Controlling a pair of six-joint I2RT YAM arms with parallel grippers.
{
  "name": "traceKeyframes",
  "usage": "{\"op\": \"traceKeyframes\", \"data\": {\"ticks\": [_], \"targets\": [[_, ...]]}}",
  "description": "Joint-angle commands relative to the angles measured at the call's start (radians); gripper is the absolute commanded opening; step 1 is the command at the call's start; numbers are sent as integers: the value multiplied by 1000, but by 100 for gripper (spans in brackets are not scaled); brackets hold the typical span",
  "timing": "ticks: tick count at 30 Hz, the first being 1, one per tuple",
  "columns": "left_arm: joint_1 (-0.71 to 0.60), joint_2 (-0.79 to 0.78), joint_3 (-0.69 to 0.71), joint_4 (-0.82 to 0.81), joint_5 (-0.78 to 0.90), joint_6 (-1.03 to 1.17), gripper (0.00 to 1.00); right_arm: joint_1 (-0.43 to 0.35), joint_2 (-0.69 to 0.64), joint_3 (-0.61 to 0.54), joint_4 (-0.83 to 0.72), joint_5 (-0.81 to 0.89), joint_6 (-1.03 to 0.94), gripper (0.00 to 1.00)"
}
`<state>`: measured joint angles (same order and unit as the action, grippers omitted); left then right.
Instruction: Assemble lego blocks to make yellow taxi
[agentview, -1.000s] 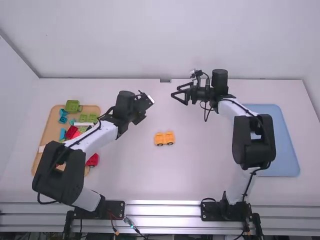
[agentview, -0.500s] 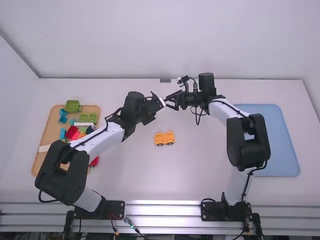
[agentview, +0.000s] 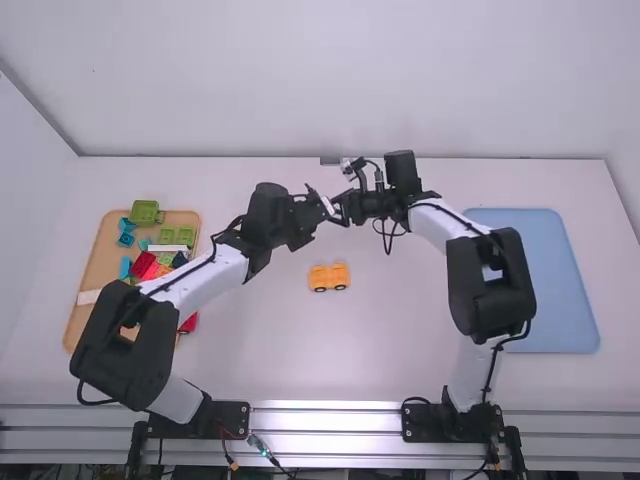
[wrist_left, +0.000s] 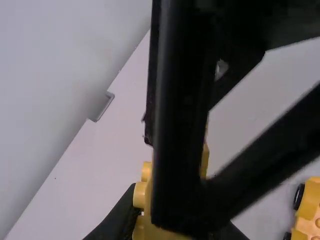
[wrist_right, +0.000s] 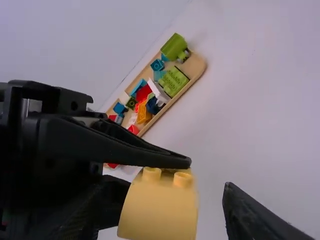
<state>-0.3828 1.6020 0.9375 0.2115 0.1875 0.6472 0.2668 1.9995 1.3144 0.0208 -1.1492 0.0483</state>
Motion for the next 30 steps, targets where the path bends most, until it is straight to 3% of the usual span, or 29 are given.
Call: {"op": "traceKeyframes", "data": {"ticks": [1, 8, 14, 16, 17, 18, 19, 22, 30], "targets": [[-11, 6, 24, 8, 4, -14, 2, -5, 8, 25, -3, -5, -3, 60], [-10, 6, 24, 11, 7, -11, 1, -3, 8, 25, -6, -6, 0, 41], [-12, 6, 24, 6, 7, -11, 4, -3, 8, 25, -3, -5, 0, 34], [-12, 6, 24, 6, 7, -12, 13, -4, 8, 25, -3, -5, 0, 32], [-12, 6, 24, 6, 7, -15, 26, -4, 8, 25, -2, -5, -1, 30], [-12, 6, 24, 7, 8, -29, 52, -4, 8, 25, 1, -5, -1, 29], [-12, 6, 24, 8, 8, -40, 99, -4, 8, 25, 1, -4, -5, 27], [-10, 6, 24, 11, 7, -80, 99, -4, 8, 25, 9, 14, -2, 20], [-10, 0, 24, -69, 4, -158, 99, -26, 8, 26, 77, 105, -18, 22]]}}
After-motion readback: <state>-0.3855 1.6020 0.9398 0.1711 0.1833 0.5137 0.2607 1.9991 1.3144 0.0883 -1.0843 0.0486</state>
